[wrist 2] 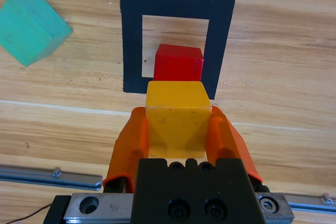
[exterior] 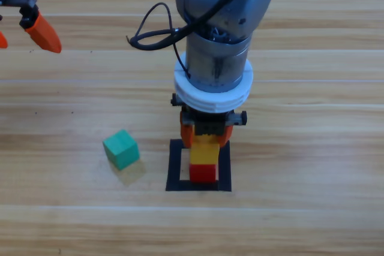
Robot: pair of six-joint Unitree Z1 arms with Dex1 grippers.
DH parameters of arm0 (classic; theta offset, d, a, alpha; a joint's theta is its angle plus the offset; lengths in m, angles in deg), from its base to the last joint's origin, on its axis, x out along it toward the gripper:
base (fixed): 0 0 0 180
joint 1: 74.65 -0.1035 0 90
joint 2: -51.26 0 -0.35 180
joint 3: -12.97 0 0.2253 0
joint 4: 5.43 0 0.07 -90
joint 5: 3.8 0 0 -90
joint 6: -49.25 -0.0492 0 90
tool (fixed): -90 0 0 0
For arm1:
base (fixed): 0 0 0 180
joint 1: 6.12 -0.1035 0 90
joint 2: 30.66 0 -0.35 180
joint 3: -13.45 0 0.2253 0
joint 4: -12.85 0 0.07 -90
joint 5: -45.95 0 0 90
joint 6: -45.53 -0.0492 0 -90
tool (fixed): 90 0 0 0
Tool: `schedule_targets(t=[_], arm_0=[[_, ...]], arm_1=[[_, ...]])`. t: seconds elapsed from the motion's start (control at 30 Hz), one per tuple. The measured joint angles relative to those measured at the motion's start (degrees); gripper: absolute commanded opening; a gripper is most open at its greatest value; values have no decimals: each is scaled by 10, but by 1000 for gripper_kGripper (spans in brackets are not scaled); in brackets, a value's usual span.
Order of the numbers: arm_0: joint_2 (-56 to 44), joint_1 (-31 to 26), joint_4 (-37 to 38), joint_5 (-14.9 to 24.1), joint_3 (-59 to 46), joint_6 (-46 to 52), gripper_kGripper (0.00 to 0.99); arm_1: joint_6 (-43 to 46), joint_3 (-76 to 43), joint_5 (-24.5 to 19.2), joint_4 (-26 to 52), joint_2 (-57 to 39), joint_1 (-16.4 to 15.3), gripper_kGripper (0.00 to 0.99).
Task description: Stack the blocks in the rectangular block: red at the bottom, yellow in the middle, green on top
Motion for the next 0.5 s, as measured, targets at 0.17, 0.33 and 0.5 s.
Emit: schedule_targets(t=[0.17,0.33,0.5], arm_0=[[0,0,12,-6,-9,0,990],[0,0,14,-6,-10,0,990],[0,0,15,-6,-12,0,990]], arm_1=[[0,14,-2,-6,9,-2,163],[0,16,-8,-7,25,-3,163],[-1,16,-20,-8,25,-4,163]])
